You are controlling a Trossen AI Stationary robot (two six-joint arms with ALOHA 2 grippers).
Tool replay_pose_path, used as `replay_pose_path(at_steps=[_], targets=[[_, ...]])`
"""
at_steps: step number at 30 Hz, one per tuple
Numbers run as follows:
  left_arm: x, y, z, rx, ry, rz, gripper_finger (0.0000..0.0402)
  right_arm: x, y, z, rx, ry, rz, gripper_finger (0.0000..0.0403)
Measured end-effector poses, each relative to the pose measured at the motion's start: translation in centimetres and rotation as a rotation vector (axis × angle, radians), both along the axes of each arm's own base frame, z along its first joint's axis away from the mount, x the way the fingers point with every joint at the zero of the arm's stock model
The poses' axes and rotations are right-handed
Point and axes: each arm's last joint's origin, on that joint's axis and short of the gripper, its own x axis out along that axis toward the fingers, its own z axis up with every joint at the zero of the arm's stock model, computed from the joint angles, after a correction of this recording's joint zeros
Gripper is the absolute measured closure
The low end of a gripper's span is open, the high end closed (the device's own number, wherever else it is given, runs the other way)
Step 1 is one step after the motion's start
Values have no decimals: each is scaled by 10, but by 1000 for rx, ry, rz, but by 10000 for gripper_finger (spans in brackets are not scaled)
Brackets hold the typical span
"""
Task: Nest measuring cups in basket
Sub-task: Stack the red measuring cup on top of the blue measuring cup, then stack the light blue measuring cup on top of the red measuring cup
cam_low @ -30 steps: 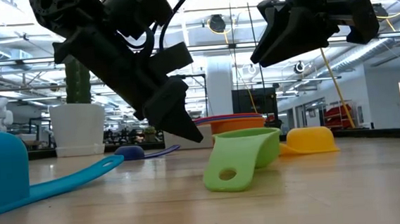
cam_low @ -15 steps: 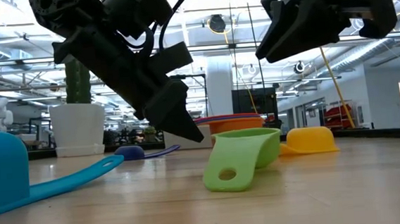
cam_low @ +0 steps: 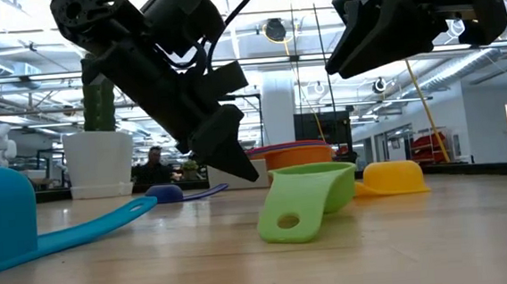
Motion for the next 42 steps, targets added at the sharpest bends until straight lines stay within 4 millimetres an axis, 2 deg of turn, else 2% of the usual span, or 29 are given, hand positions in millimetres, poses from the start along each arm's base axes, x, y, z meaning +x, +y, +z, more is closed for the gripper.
replay_pose_path(at_steps=[8,14,18,23,28,33,42], targets=[[-1,-4,1,-8,-4,-4,158,0,0,0,0,0,0,295],[-14,-8,21,-38,27,13,121,-1,3,0,0,0,12,295],[-30,-16,39,-74,55,35,125,-3,6,1,17,-5,10,295],[-46,-38,53,-146,66,13,143,-4,12,2,83,-22,-15,295],[-55,-67,57,-202,62,-107,164,-8,24,3,197,-47,-50,295],[-60,-85,59,-196,36,-173,179,-12,40,8,358,-94,-78,295],[-69,-117,64,-187,-28,-321,190,-18,73,30,583,-273,23,295]])
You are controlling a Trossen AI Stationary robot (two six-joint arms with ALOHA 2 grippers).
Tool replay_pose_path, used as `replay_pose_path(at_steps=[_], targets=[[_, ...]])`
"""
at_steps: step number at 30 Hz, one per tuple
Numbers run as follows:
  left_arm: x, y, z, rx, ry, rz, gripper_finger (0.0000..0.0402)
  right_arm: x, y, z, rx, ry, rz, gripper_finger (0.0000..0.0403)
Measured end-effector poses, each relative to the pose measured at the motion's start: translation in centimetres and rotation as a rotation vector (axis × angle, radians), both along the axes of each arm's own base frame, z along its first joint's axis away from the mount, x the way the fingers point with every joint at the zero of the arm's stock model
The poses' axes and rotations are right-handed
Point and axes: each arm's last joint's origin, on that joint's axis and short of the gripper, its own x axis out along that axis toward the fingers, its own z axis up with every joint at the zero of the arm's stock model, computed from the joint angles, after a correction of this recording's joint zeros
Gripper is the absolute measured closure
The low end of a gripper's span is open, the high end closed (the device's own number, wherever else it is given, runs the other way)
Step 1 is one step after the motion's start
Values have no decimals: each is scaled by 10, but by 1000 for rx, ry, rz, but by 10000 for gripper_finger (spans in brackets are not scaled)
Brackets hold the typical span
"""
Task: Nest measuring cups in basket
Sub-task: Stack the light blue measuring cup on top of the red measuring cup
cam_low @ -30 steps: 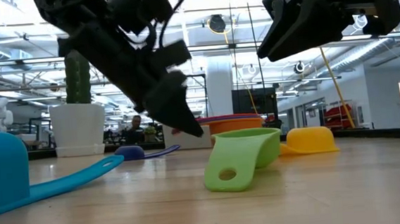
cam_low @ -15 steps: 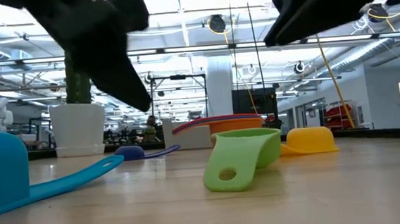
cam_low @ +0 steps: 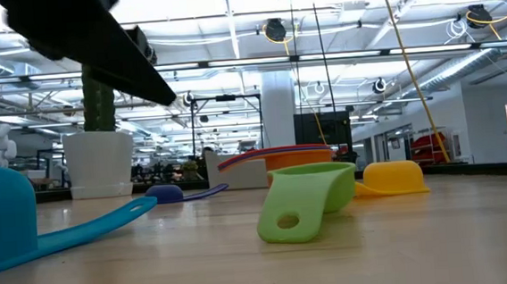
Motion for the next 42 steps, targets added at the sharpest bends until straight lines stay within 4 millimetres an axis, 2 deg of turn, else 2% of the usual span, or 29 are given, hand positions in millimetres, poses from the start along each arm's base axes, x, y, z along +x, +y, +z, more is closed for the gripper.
replay_pose_path(at_steps=[4,9,19,22,26,37,42], targets=[[-1,-7,3,-2,-29,-53,190,-7,11,2,67,-10,12,295],[10,-8,12,17,-46,-115,190,-16,20,-1,70,6,-50,295],[38,-10,20,76,190,-212,190,-22,26,-4,52,20,-48,295],[46,-11,16,87,246,-258,190,-23,25,-5,47,24,-69,295],[50,-7,1,111,360,-293,189,-23,25,-5,47,26,-72,295],[64,24,-19,64,469,-392,138,-23,24,-6,58,38,-80,295],[66,31,-32,43,534,-432,145,-23,24,-7,54,44,-76,295]])
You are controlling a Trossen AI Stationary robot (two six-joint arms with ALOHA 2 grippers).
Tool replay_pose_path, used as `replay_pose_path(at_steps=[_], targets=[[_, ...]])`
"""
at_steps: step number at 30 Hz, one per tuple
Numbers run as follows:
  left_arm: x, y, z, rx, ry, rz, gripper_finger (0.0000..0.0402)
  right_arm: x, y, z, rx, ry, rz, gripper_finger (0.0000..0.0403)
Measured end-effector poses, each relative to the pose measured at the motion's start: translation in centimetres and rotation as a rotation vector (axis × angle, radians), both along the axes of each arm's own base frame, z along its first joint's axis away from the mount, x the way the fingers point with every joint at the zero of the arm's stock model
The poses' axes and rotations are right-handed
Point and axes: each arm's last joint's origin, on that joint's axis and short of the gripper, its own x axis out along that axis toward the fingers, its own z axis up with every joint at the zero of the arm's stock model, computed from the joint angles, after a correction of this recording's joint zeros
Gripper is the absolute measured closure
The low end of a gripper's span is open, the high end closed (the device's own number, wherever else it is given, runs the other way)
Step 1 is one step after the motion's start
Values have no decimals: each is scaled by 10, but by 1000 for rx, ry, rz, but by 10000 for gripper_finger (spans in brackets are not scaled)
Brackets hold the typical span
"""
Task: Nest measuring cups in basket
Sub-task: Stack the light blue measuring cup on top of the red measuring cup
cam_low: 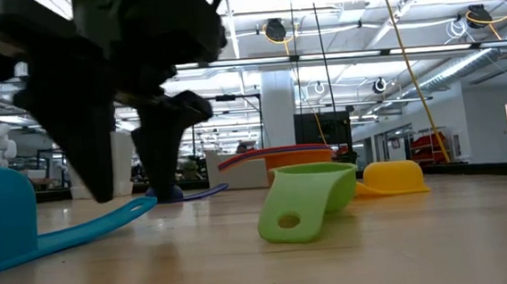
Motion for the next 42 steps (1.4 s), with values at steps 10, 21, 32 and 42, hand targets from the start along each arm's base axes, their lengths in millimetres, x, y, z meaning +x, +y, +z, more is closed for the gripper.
replay_pose_path(at_steps=[10,21,32,42], targets=[[3,2,-15,-3,41,-66,215,-2,1,-1,-3,7,7,295],[9,6,-14,-124,19,-127,343,-2,2,-1,-8,11,10,295],[8,9,-2,-104,-19,-116,395,-3,2,-2,-15,15,11,295],[-22,12,87,86,-302,-45,397,-2,0,-2,-37,6,-11,296]])
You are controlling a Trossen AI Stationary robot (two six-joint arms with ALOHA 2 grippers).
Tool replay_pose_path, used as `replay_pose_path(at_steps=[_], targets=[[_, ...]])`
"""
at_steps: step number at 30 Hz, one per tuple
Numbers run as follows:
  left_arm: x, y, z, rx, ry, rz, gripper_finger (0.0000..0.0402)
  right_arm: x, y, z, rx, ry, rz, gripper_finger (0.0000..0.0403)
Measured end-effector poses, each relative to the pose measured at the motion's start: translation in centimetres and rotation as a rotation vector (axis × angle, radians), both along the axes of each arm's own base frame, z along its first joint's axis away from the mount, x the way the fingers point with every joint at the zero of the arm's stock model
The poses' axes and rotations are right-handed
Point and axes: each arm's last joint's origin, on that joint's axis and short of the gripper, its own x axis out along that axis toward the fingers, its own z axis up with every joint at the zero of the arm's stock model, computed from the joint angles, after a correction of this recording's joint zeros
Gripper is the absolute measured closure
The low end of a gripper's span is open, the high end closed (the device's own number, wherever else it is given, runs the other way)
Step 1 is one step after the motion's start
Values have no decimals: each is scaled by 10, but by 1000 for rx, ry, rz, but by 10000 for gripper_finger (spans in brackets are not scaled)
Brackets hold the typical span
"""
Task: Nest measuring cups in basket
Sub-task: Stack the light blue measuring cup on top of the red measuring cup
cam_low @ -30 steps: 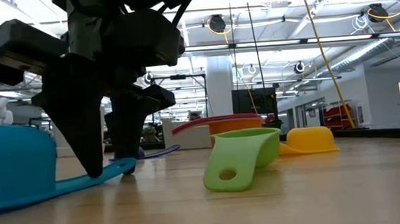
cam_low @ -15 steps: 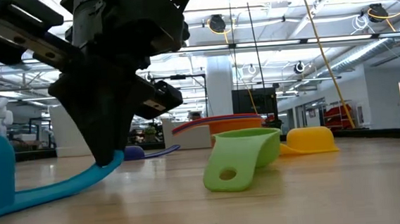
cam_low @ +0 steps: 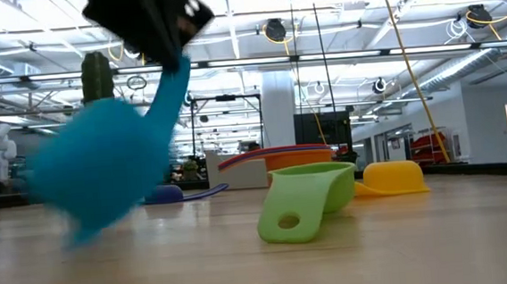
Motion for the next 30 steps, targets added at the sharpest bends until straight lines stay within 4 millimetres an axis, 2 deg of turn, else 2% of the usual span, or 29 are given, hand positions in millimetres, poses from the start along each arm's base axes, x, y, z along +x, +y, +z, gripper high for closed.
replay_pose_path(at_steps=[4,9,14,20,30], targets=[[-18,-2,33,63,-135,35,397,3,-3,0,-57,-10,10,296],[-36,-6,57,131,-247,71,397,12,-14,0,-143,-19,-2,296],[-41,-12,61,220,-295,92,397,24,-30,0,-202,-20,-28,295],[-41,-21,67,339,-410,110,397,39,-50,0,-174,11,56,295],[-44,-39,75,515,-540,66,397,53,-77,-1,-249,17,135,295]])
